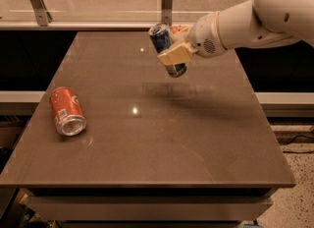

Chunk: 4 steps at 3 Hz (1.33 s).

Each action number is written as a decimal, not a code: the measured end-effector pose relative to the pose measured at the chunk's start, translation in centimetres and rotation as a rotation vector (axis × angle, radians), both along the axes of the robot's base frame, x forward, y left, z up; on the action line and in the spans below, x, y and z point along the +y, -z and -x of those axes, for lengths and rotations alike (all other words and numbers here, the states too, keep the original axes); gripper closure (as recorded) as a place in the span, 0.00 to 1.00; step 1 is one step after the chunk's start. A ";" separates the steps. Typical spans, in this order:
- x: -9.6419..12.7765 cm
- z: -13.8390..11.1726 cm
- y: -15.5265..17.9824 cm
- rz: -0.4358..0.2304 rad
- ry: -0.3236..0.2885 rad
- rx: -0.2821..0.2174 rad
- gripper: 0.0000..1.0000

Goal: Knock redbull can over

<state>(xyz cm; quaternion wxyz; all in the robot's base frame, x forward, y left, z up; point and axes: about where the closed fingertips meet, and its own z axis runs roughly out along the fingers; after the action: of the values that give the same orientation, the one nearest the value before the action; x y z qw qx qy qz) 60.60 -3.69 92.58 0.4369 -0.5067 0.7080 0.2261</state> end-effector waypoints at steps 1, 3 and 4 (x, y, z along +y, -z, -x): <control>-0.9 -0.8 -0.1 0.106 0.035 0.022 1.00; -2.5 -1.1 1.1 0.320 0.080 0.063 1.00; -3.3 -0.3 1.9 0.419 0.103 0.080 1.00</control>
Offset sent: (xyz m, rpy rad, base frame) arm 0.0201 -0.0336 -0.0069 -0.3527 0.0646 -0.0996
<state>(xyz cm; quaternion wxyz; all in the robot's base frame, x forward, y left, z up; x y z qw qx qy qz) 60.85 -6.95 90.65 0.3043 -0.5400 0.7815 0.0712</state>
